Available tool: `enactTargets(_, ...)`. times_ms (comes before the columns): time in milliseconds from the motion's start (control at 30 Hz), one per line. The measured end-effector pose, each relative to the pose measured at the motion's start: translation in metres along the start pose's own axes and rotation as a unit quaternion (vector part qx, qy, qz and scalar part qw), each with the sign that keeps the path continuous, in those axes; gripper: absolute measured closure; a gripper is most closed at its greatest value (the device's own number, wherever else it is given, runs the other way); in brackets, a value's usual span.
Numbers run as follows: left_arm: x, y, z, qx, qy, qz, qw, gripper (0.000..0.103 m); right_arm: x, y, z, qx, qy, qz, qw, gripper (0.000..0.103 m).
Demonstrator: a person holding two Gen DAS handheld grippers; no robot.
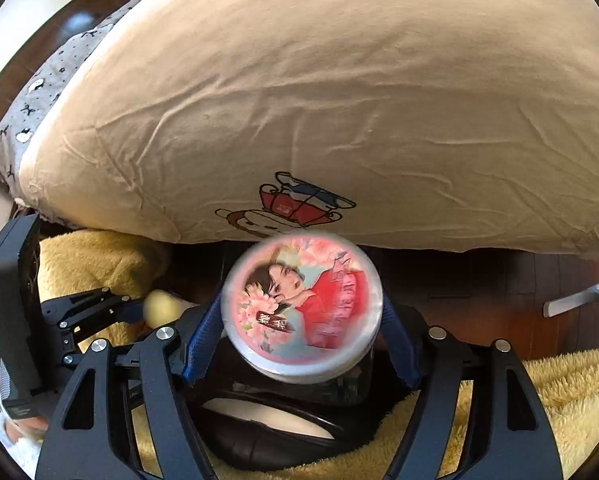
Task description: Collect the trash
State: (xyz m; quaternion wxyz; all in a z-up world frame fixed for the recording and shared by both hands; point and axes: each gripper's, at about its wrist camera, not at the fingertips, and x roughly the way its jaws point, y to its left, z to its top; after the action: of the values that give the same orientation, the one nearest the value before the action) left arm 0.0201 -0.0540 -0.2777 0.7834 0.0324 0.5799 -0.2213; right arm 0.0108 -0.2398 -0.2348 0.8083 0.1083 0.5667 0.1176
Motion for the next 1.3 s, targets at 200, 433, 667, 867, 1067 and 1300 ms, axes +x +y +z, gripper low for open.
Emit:
enactTargets(200,-0.010,0.004,0.001,-0.009,-0.013,0.008,0.9998,0.060,-0.006,-0.006,0.004,0.007,-0.013,0.003,1.000,0.025)
enactTargets(433,-0.070,0.007,0.016,-0.015,-0.095,0.041,0.9945,0.037,-0.051,-0.002,0.012,-0.003,-0.088,-0.030,0.996,0.010)
enactTargets(667,-0.153,0.000,0.025,-0.009,-0.205,0.082,0.9753,0.008,-0.118,0.009,0.024,-0.004,-0.184,-0.085,0.979,0.004)
enactTargets(867,-0.223,-0.007,0.045,-0.004,-0.293,0.120,0.9486,0.008,-0.179,0.030,0.038,-0.022,-0.281,-0.144,0.949,0.004)
enactTargets(1067,-0.286,-0.019,0.070,-0.008,-0.376,0.164,0.9119,0.008,-0.244,0.051,0.064,-0.060,-0.347,-0.147,0.924,0.004)
enactTargets(1300,-0.332,-0.024,0.080,-0.026,-0.392,0.150,0.9074,0.008,-0.275,0.069,0.070,-0.064,-0.365,-0.144,0.918,0.004)
